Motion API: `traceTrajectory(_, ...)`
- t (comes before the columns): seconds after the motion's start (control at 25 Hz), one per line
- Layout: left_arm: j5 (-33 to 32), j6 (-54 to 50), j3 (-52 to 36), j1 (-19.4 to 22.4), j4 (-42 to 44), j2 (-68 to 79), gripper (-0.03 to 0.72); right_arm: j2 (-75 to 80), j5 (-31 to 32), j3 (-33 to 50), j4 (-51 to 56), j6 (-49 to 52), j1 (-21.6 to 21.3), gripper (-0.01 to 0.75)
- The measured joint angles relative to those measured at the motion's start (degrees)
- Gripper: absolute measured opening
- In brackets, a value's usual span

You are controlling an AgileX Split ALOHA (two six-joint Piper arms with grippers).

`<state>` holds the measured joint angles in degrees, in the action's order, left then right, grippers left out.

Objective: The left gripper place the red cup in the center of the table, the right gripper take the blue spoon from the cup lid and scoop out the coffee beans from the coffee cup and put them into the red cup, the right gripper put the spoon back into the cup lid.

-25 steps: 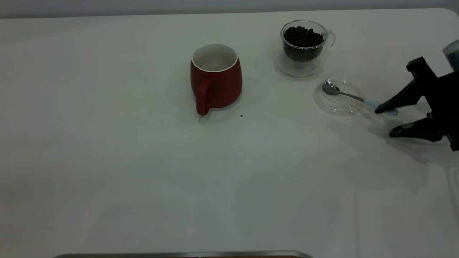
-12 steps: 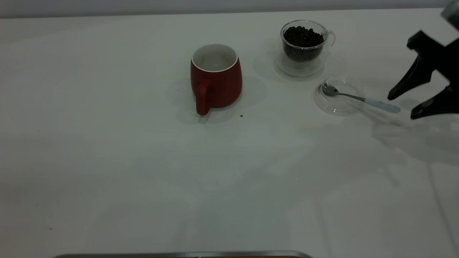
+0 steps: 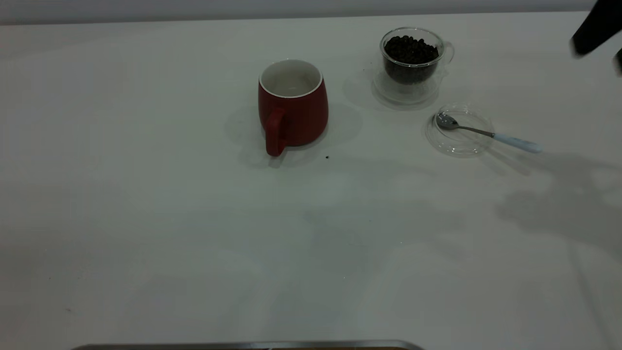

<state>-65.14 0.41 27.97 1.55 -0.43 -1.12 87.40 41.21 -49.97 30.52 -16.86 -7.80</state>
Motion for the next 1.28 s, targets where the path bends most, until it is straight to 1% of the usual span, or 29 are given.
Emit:
traceTrajectory(0.2, 0.00, 0.00, 0.00, 0.00, 0.00, 0.00, 0.577, -15.77, 7.44, 0.06, -3.43, 0.71, 0.32, 0.493)
traceTrajectory(0.32, 0.00, 0.00, 0.00, 0.00, 0.00, 0.00, 0.577, -23.61, 11.61, 0.06, -5.02, -0.85, 0.33, 0.493)
traceTrajectory(0.56, 0.00, 0.00, 0.00, 0.00, 0.00, 0.00, 0.577, -33.34, 19.88, 0.06, -7.98, -2.83, 0.38, 0.493)
traceTrajectory(0.8, 0.00, 0.00, 0.00, 0.00, 0.00, 0.00, 0.577, -41.10, 23.30, 0.12, -12.70, -3.22, 0.38, 0.493)
traceTrajectory(1.0, 0.00, 0.00, 0.00, 0.00, 0.00, 0.00, 0.577, -47.49, 26.52, 0.18, -20.60, 4.04, 0.38, 0.493)
traceTrajectory(1.12, 0.00, 0.12, 0.00, 0.00, 0.00, 0.00, 0.577, -54.06, 29.35, 0.18, -23.33, 5.89, 0.38, 0.493)
traceTrajectory(1.28, 0.00, 0.12, 0.00, 0.00, 0.00, 0.00, 0.577, -65.51, 29.45, 0.71, -24.02, 6.28, 0.59, 0.493)
